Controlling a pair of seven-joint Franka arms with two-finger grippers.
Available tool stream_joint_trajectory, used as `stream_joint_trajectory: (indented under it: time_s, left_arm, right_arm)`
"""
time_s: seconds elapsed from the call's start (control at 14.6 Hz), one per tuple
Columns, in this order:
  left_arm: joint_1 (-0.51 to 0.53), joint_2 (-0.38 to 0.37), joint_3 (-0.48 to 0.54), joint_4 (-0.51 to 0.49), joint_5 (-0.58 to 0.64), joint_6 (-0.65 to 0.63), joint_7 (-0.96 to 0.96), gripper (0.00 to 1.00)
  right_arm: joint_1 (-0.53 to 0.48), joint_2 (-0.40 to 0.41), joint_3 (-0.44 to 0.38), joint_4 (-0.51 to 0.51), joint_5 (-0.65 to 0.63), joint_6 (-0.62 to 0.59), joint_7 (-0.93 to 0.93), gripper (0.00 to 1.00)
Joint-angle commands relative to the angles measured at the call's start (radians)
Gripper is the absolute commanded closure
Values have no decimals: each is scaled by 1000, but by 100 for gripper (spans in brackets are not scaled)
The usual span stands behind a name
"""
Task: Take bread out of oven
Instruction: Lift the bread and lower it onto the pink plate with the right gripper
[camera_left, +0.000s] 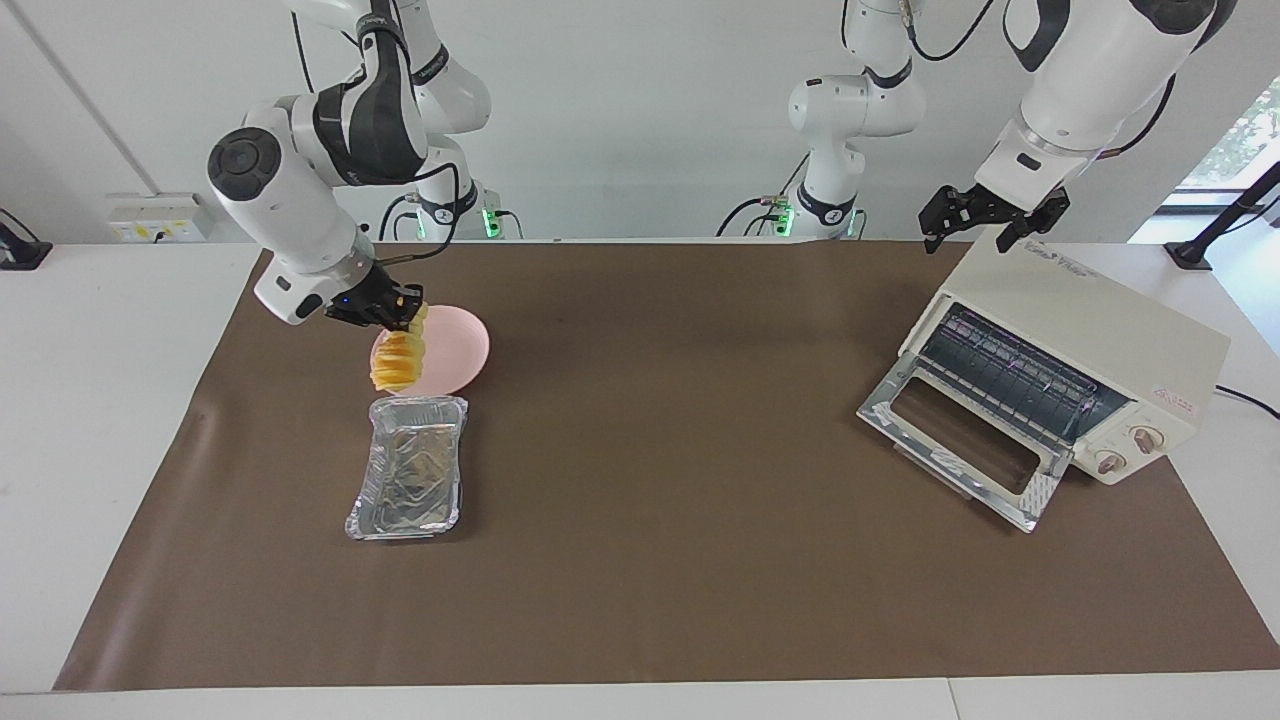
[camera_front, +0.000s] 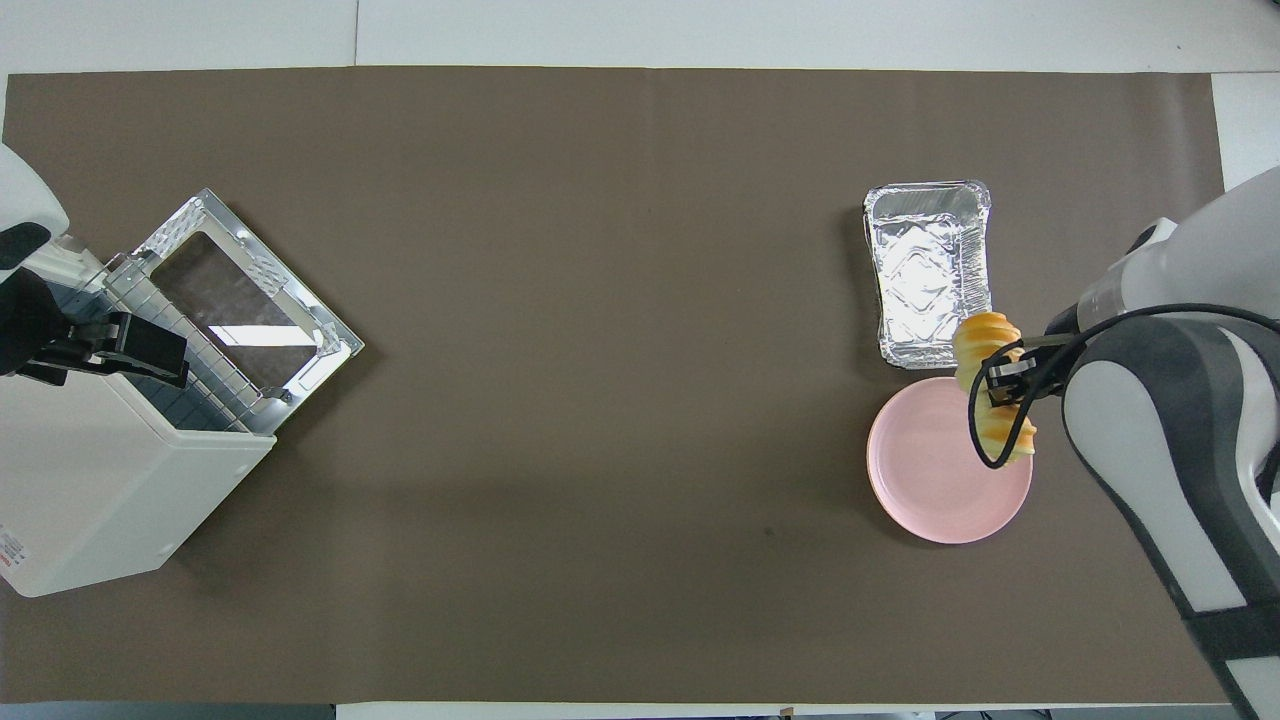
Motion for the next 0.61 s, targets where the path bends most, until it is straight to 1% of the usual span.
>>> stream_joint_trajectory:
  time_s: [0.0, 0.2, 0.34, 0.48, 0.55]
  left_arm:
    - [9, -22, -6, -16, 15, -1, 4, 0]
    - [9, -22, -6, -16, 13, -1, 4, 0]
    - [9, -22, -6, -18, 15, -1, 4, 0]
    - [9, -22, -6, -18, 15, -2, 4, 0]
    - [9, -22, -6, -18, 13, -2, 4, 0]
  right_arm:
    - [-2, -180, 8, -276, -13, 136, 16, 100]
    - [-2, -222, 8, -359, -13, 162, 17, 100]
    - [-2, -240, 13, -422, -13, 246, 19, 100]
    - [-3, -220, 11, -465, -13, 338, 14, 100]
    - [-3, -208, 11, -477, -13, 365, 14, 100]
